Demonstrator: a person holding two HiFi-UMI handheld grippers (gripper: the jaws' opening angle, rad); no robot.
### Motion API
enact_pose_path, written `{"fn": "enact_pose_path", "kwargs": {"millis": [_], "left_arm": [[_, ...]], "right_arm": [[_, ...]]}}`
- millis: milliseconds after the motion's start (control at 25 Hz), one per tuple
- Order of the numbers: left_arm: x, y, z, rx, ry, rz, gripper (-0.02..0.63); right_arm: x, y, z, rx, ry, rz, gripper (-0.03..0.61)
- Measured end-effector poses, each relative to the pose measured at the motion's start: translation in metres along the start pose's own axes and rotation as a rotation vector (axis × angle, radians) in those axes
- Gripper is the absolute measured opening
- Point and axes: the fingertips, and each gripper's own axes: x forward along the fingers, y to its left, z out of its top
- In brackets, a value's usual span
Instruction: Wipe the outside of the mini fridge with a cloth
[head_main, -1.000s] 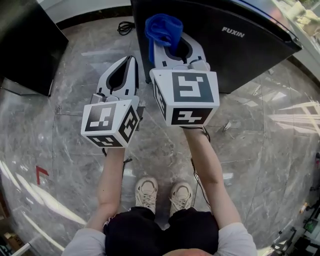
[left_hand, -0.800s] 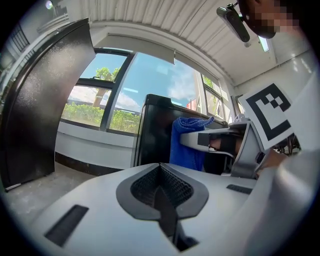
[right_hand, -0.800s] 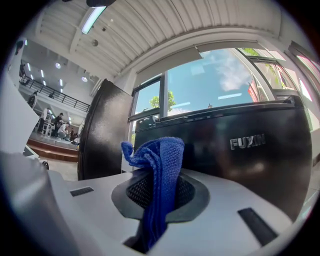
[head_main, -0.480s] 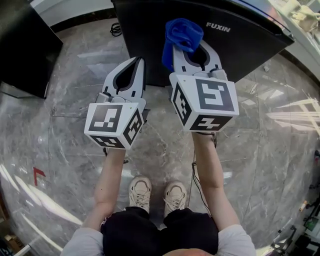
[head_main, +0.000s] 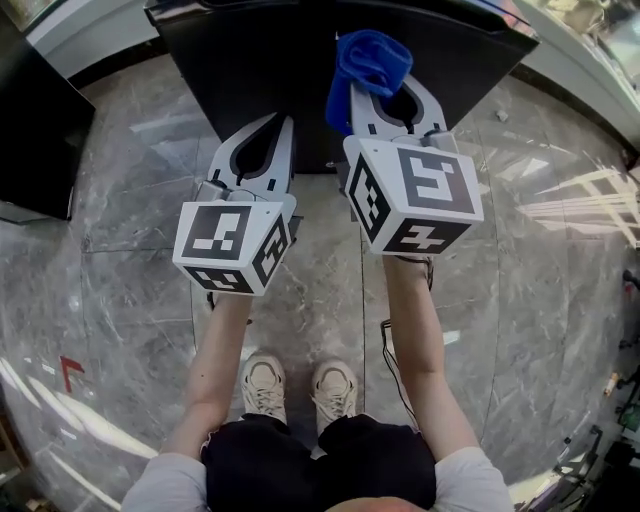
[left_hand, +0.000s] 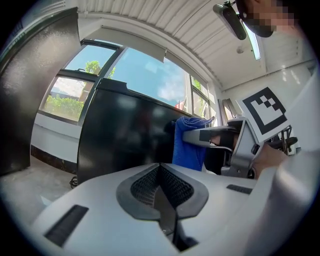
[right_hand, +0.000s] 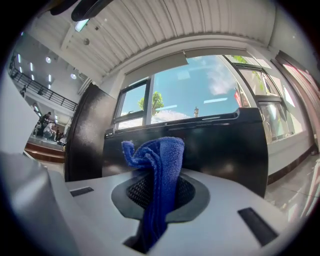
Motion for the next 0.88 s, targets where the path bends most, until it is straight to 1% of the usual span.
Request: {"fn": "enact_pose_path", "kwargs": {"millis": [160, 320, 640, 880], "left_arm": [[0.008, -0.014, -0.002, 0.029, -0.005, -0.011, 0.005], [0.015, -0.025, -0.006, 0.017, 0.002, -0.038, 0.005], [0.022, -0.04, -0.002, 0.041, -0.001, -0.061, 0.005], [0.025, -0.052, -0.005, 0.05, 0.01, -0.08, 0.005]], "right_arm": [[-0.01, -0.029, -0.001, -0.013, 0.011, -0.057, 0.052], [-0.018, -0.054, -0.002, -0.017, 0.012, -0.105, 0.052], [-0.034, -0.106, 0.001, -0.011, 0.009, -0.216, 0.052], [-0.043, -0.141, 0.002, -0.01, 0.01, -0.279, 0.052]]}}
